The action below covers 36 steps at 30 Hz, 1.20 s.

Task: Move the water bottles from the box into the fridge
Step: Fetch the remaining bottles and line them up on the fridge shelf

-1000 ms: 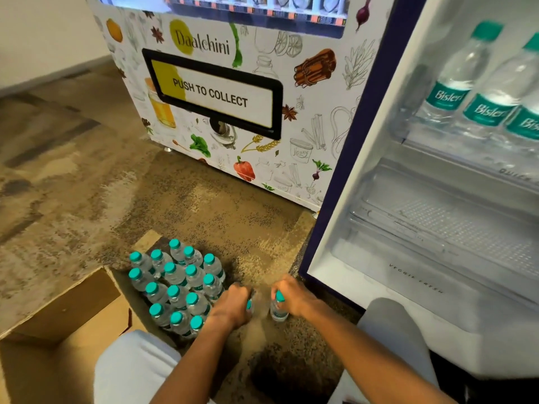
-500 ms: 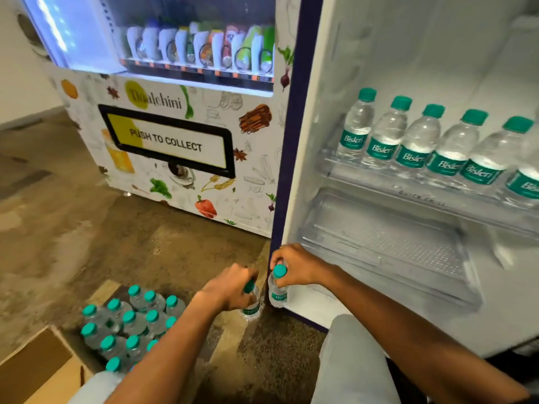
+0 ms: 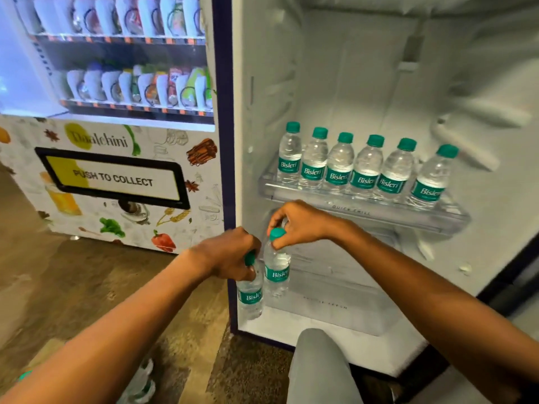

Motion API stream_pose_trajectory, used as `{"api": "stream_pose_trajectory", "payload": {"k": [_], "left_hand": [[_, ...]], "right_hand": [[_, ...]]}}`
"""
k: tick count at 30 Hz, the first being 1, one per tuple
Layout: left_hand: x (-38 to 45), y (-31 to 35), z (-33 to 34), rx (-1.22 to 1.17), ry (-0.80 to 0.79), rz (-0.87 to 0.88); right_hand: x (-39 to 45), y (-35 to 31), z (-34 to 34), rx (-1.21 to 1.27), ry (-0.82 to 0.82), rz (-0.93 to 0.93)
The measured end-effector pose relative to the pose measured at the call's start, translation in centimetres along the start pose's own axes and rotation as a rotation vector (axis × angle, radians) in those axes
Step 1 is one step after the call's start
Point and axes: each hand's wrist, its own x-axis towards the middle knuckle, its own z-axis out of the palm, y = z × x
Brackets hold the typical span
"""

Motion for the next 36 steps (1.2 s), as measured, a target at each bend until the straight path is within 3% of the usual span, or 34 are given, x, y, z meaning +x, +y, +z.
{"api": "stream_pose_trajectory", "payload": {"k": [9, 18, 25, 32, 36], "left_hand": [[2.6, 2.9, -11.3, -0.099, 0.233, 0.156], [4.4, 4.7, -21.9, 0.023, 0.627, 0.185], [7.3, 5.2, -26.3, 0.058, 0.803, 0.118], [11.5, 4.4, -27.9, 0.122, 0.877, 0.027], [13.9, 4.2, -27.6, 0.148, 0.849, -0.008]], "right_hand": [[-3.2, -1.1, -12.4, 0.112, 0.191, 0.032], [-6.0, -2.0, -23.6, 0.267, 0.774, -0.079], [-5.8, -1.5, -25.9, 0.257, 1.093, -0.147], [-2.9, 0.0, -25.8, 0.176, 1.234, -0.165], [-0.6, 0.8, -25.5, 0.074, 1.188, -0.154]]}}
